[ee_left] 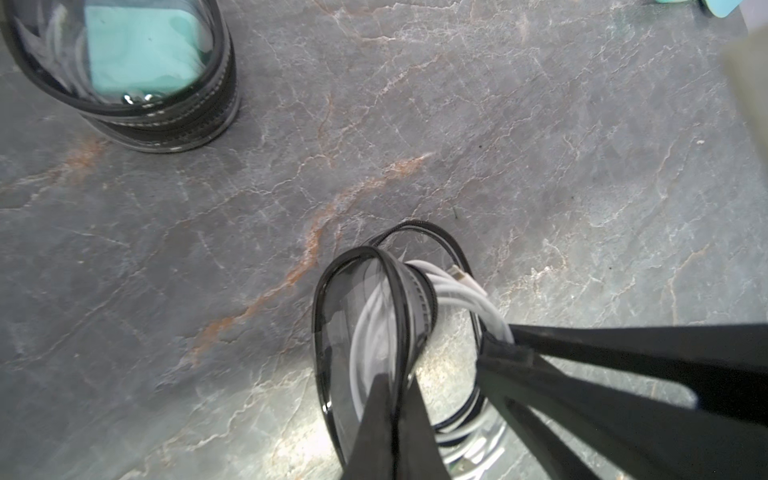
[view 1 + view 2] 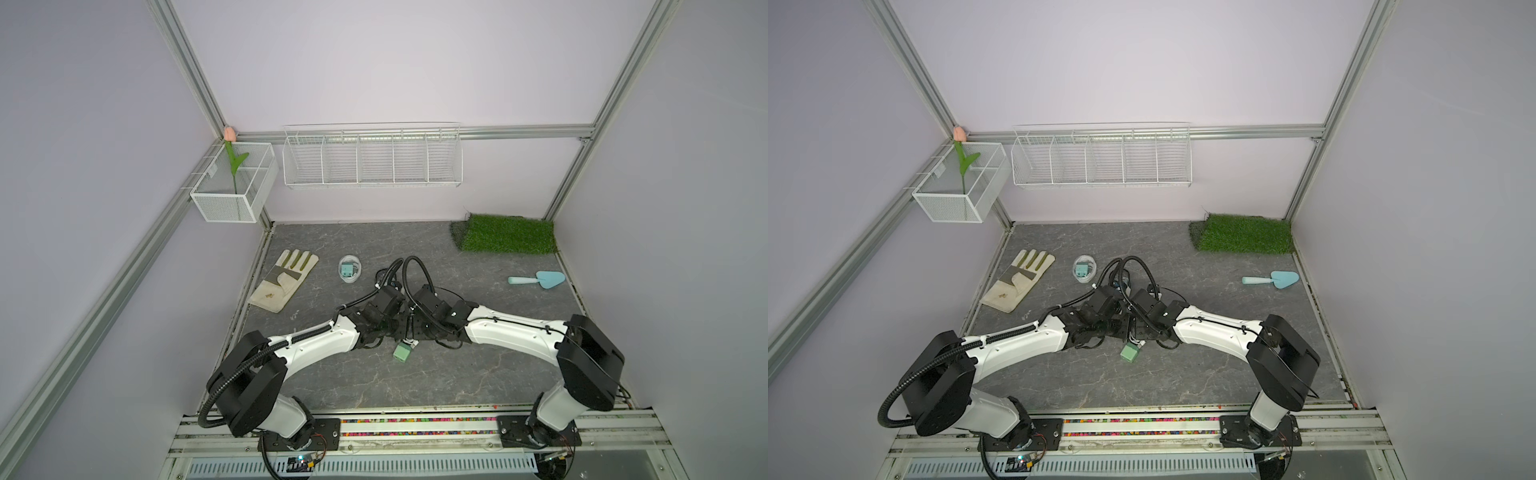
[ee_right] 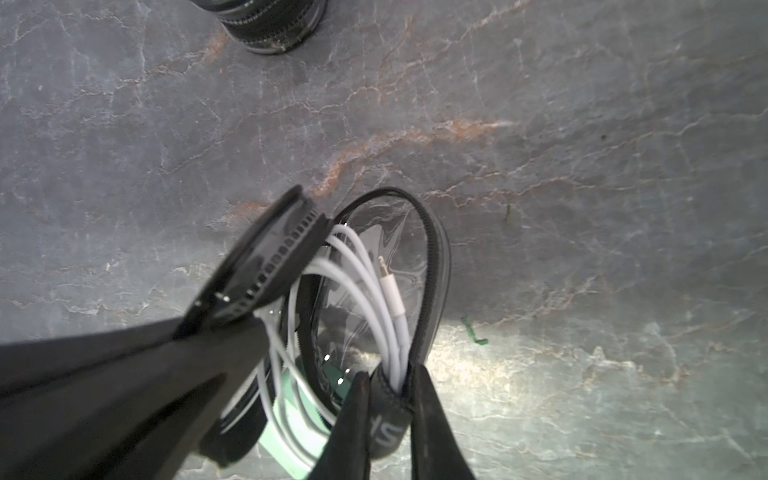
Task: Pack away charging kits
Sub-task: Place the charging cable in the storage bag.
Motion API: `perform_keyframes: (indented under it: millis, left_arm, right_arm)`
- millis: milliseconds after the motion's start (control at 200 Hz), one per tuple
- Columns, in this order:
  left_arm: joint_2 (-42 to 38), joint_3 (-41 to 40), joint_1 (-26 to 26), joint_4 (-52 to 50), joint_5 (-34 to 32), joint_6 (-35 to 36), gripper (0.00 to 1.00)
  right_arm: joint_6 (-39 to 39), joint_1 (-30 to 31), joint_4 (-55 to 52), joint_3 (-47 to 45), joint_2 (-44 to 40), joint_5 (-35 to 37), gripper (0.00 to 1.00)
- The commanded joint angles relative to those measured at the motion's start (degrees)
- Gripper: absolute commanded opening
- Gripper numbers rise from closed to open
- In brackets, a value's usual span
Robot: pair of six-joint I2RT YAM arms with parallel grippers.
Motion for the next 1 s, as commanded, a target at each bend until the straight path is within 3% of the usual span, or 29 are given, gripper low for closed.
perform_keyframes:
  millis: [0, 200, 490, 995]
  left_arm:
    - [-0.82, 0.16, -1.71, 1.76, 2.05, -1.22, 0.00]
    - [-3.49, -0.43, -2.03, 0.31, -1.28, -1.35, 0.00]
    - [-2.62, 0.76, -2.06, 0.19, -0.84, -0.37, 0.00]
    - [-1.39, 2.32, -2.04, 0.92, 7.43, -0.56, 0.00]
  right_arm:
    - [2.92, -1.02, 1.05, 2.13, 2.68, -2.62, 0.06]
    - [4.41, -4.44, 4.56, 0.40, 4.52, -9.20, 0.06]
    - [5.11, -6.16, 4.83, 0.50, 0.82, -8.80, 0.06]
    - [7.71, -3.98, 1.17, 4.46, 5.36, 6.11, 0.06]
